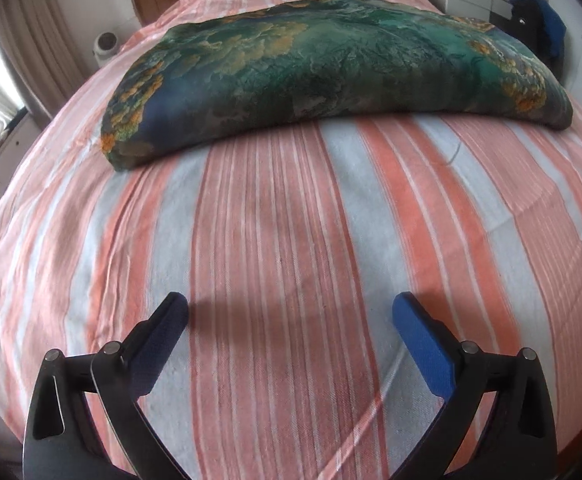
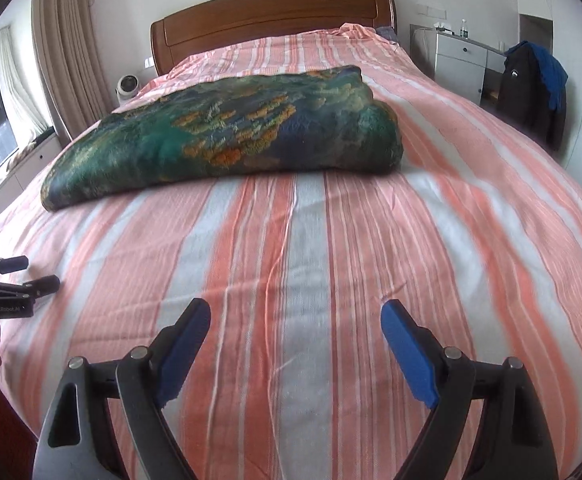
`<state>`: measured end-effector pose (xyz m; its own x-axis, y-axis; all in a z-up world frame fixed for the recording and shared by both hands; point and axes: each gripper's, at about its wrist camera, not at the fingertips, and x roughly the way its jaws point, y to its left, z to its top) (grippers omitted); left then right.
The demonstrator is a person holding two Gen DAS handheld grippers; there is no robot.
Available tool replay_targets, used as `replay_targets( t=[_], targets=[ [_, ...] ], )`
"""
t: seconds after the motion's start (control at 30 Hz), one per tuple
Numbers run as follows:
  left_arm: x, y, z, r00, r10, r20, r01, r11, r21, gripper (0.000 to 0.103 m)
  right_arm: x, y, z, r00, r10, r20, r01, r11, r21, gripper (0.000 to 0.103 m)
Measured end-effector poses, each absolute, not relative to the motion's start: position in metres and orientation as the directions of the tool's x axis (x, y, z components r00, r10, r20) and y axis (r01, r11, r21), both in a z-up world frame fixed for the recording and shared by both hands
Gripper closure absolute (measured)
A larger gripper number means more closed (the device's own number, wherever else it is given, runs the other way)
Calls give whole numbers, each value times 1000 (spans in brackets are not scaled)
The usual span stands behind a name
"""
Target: Fold large clothes
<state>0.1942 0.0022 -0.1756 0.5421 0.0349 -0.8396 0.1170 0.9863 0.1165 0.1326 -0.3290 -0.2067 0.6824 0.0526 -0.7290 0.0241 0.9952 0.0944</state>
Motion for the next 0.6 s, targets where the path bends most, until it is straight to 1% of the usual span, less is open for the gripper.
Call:
replay_targets(
  t=[0.07, 0.17, 0.3, 0.37, 0.6],
  targets=[
    [196, 8, -177, 536, 10, -844, 108, 991, 80, 0, 136, -330, -217, 662, 51, -748, 35, 995, 99, 16],
    [197, 9, -177, 533, -1, -846, 108, 992, 67, 0, 137, -330, -228, 659, 58, -750, 35, 994, 108, 9],
    [198, 9, -180, 534, 7, -845, 104, 992, 74, 0, 141, -323, -234, 649, 46, -759, 19, 997, 76, 0],
    [196, 9, -182, 535, 5, -845, 102, 992, 71, 0, 142, -320, -238, 645, 32, -764, 15, 998, 54, 0],
    [198, 10, -183, 531, 0, -847, 100, 993, 62, 0, 140, -321, -241, 652, 36, -757, 11, 998, 58, 0]
  ],
)
